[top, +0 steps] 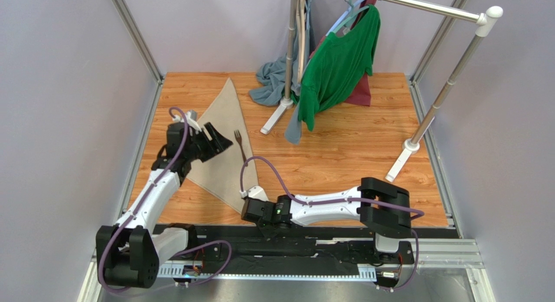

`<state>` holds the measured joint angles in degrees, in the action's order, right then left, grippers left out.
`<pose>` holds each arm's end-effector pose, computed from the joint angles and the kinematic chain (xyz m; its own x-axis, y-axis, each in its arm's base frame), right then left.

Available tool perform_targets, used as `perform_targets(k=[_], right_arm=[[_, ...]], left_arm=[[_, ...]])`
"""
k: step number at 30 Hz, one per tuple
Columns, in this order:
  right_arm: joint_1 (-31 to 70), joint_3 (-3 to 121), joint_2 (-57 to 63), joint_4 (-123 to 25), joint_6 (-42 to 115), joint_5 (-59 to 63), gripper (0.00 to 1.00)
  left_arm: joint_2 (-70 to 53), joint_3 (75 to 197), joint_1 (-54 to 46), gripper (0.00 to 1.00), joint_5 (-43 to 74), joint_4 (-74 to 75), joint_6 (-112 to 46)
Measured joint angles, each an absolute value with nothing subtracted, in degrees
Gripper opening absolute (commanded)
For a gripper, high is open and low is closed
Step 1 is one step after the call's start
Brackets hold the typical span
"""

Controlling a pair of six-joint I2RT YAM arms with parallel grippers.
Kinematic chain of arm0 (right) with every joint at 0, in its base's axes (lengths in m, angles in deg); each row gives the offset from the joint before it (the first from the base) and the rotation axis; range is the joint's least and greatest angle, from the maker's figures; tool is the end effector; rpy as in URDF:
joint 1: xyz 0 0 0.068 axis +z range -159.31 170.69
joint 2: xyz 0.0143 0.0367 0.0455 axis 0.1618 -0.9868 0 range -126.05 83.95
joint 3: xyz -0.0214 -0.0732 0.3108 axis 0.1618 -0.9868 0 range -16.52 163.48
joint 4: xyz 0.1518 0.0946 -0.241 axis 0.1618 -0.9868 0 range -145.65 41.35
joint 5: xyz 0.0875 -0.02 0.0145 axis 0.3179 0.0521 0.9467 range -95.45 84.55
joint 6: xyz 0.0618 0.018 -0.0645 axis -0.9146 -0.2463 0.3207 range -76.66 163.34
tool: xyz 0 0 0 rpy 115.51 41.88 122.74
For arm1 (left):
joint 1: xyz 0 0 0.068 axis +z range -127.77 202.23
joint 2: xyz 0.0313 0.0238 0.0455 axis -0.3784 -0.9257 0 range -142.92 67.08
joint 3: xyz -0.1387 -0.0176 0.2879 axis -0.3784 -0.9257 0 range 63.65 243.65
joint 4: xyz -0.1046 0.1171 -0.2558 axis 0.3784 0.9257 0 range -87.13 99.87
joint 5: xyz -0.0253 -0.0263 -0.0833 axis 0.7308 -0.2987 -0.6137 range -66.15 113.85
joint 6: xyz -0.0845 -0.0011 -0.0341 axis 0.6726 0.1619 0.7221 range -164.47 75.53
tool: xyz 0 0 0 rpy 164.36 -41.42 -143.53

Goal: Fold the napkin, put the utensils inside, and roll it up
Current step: Fold the napkin

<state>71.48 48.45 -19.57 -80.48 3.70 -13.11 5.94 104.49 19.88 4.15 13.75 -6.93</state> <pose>0.0757 0.3991 0.1402 -0.7356 -0.5868 -0.3385 -0.6518 0.7493 0.1174 0.2858 -0.0393 0.2662 -0.6093 -0.5492 -0.5720 -0.0561 0.7494 -0.6597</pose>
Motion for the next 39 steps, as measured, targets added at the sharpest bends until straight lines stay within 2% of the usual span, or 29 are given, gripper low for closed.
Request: perform_targets(k=[6, 24, 39], right_arm=[[71.7, 46.4, -17.3, -81.0, 2.8, -14.2, 0.00], [71.8, 46.1, -17.3, -81.0, 1.5, -15.3, 0.00], [72.0, 46.1, -17.2, -81.0, 1.1, -15.9, 0.00]], left_arm=[[5.7, 96.5, 10.5, 0.72, 4.9, 5.1, -1.3], [-6.0, 88.4, -7.6, 0.72, 9.0, -13.2, 10.3], [-6.6, 80.5, -12.0, 0.72, 10.5, -21.6, 14.7]])
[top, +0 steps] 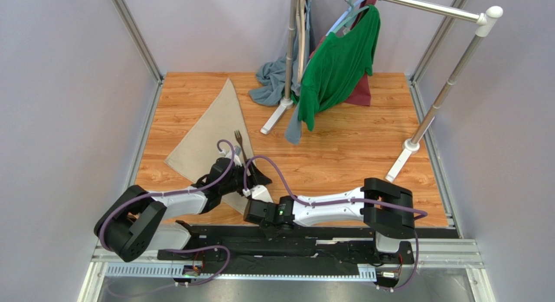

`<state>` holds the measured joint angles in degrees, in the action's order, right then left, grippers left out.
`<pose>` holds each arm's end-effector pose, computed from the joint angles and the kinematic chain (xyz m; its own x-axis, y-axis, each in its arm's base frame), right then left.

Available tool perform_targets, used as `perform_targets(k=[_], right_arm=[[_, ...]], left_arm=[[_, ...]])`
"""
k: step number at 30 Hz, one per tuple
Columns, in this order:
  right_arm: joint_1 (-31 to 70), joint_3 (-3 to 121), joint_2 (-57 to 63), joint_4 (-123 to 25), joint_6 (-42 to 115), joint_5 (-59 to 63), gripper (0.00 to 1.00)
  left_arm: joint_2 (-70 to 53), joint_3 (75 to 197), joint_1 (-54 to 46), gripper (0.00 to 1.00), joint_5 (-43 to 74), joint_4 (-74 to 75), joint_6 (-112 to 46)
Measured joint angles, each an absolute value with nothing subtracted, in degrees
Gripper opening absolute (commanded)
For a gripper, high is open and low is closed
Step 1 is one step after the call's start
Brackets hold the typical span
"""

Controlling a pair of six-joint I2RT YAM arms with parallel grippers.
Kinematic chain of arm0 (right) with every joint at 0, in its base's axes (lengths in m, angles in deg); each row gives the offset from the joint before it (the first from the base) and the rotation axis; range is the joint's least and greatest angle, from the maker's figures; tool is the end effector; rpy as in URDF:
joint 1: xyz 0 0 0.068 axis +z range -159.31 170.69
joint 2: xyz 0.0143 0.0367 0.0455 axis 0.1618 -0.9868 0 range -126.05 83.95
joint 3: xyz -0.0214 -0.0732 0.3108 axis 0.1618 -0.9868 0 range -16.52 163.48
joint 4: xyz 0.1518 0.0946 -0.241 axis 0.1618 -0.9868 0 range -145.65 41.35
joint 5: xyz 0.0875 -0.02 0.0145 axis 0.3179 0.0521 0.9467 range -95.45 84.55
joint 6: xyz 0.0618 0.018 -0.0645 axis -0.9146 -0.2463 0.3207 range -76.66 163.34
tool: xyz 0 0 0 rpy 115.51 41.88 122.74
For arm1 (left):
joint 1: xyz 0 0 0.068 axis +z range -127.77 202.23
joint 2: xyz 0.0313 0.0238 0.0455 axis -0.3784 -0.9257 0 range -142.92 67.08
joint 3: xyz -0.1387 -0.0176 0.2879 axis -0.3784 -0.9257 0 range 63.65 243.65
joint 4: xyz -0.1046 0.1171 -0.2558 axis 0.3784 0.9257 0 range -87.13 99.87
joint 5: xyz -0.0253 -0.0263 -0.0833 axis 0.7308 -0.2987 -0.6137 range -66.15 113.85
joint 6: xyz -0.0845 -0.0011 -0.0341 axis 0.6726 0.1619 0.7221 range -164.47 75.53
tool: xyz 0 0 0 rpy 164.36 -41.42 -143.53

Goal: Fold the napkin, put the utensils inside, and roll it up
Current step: Fold the napkin

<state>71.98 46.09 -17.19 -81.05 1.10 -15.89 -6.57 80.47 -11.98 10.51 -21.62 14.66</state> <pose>0.0739 0.3851 0.1431 -0.7534 -0.5524 -0.3569 -0.6169 0.7815 0.0927 0.2113 -0.1664 0.1248 -0.8349 -0.4423 -0.3275 -0.0163 0.6148 -0.7885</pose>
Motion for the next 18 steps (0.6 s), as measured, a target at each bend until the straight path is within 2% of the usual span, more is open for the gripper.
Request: perform_targets(k=[18], right_arm=[[72.8, 46.3, -17.1, -83.2, 0.9, -17.9, 0.00]], left_arm=[[-8.9, 75.5, -13.8, 0.72, 11.3, -31.9, 17.3]])
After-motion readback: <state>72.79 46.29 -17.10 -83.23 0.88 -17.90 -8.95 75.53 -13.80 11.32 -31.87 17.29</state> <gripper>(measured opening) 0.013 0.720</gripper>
